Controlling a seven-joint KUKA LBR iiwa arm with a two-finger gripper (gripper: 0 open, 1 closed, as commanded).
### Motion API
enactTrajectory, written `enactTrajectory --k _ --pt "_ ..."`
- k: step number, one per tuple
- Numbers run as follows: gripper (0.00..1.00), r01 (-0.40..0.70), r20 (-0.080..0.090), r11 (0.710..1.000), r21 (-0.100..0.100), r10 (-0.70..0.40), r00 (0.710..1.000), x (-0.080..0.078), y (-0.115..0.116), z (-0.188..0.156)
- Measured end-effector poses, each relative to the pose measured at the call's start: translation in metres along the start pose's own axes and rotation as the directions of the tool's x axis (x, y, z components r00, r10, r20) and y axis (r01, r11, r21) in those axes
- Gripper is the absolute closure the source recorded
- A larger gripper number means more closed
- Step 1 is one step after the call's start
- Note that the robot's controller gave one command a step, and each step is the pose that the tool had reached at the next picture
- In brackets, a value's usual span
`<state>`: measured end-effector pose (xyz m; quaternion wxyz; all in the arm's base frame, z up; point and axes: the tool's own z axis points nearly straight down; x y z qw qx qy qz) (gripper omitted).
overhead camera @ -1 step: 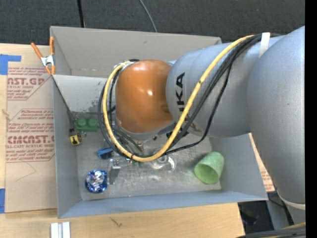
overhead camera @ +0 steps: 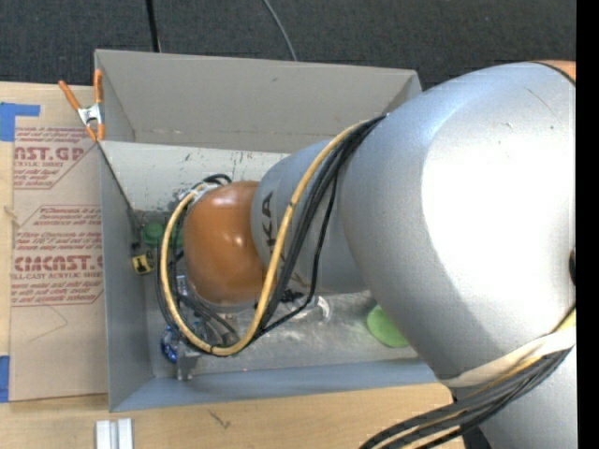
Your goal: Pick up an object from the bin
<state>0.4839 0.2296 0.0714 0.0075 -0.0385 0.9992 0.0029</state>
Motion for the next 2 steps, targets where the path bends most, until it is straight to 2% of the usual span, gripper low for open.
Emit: enactTrajectory --k 1,2 --pt "0.0 -0.001 -0.01 1.0 0.002 0.001 1.0 -0.0015 0.0007 -0.0012" --pt "0.0 -0.002 -0.013 1.0 0.003 0.002 1.0 -0.0021 0.0011 -0.0016"
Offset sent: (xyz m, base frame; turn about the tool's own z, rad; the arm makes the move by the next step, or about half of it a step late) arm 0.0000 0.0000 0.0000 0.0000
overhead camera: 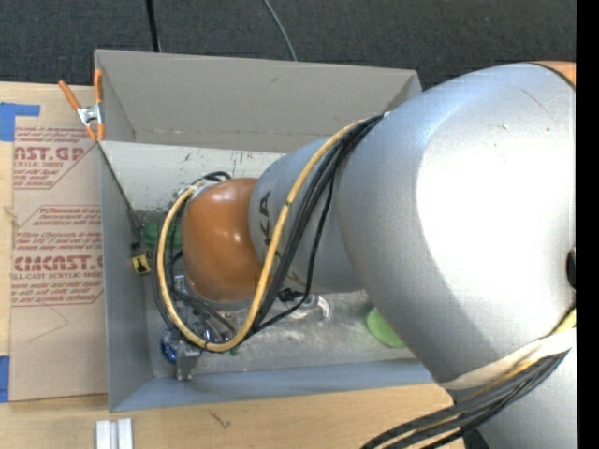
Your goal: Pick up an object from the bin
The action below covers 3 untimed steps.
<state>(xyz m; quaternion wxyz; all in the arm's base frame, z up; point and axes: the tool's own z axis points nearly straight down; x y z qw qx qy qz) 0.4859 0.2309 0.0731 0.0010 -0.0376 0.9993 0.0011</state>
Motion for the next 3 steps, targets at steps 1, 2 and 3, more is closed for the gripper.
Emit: enactTrajectory --k 1,2,3 --pt "0.0 0.162 0.012 0.987 -0.001 -0.162 0.987 -0.0005 -0.0062 0.0004" --pt "0.0 0.162 0.004 0.987 0.0 -0.162 0.987 -0.002 -0.0054 -0.0005" --pt "1.0 0.162 0.007 0.987 -0.001 -0.162 0.987 -0.0029 -0.0047 -0.0018"
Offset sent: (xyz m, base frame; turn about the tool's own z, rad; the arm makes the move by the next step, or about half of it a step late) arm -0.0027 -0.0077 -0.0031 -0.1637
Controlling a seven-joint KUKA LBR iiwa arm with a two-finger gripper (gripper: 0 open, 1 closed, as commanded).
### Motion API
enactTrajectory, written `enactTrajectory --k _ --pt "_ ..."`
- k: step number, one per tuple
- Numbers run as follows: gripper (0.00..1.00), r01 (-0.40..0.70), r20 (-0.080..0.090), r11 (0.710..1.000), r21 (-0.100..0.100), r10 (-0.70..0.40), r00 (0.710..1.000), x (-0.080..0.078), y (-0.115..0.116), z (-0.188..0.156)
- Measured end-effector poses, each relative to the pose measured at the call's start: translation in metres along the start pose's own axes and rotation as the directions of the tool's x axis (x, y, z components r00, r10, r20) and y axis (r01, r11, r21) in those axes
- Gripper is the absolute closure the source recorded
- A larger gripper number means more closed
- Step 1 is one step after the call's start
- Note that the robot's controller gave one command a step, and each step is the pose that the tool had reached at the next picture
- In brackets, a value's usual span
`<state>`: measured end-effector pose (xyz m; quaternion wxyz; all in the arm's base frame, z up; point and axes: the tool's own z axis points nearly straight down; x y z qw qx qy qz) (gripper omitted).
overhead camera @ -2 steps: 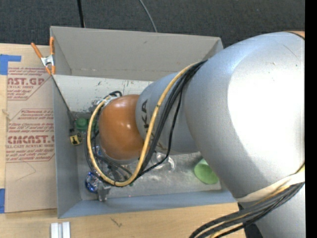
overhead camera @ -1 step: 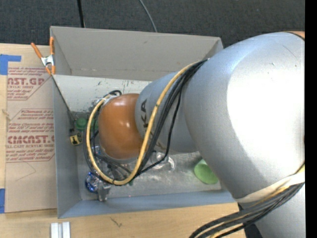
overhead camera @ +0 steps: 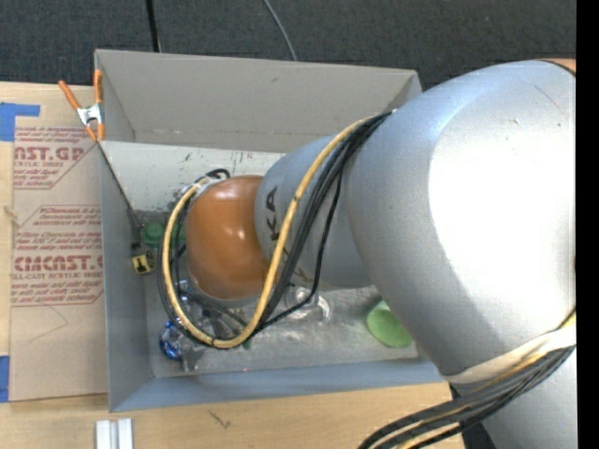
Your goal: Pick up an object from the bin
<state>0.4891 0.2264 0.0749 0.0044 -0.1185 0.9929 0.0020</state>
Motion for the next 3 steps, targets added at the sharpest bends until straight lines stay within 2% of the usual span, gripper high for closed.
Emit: enactTrajectory --k 1,2,3 --pt "1.0 0.0 -0.008 1.0 0.001 0.0 1.0 0.0 0.001 -0.009" --pt "1.0 0.001 -0.006 1.0 0.001 -0.001 1.0 -0.001 0.002 -0.042" --pt "1.0 0.001 -0.003 1.0 0.001 -0.001 1.0 -0.003 0.003 -0.096"
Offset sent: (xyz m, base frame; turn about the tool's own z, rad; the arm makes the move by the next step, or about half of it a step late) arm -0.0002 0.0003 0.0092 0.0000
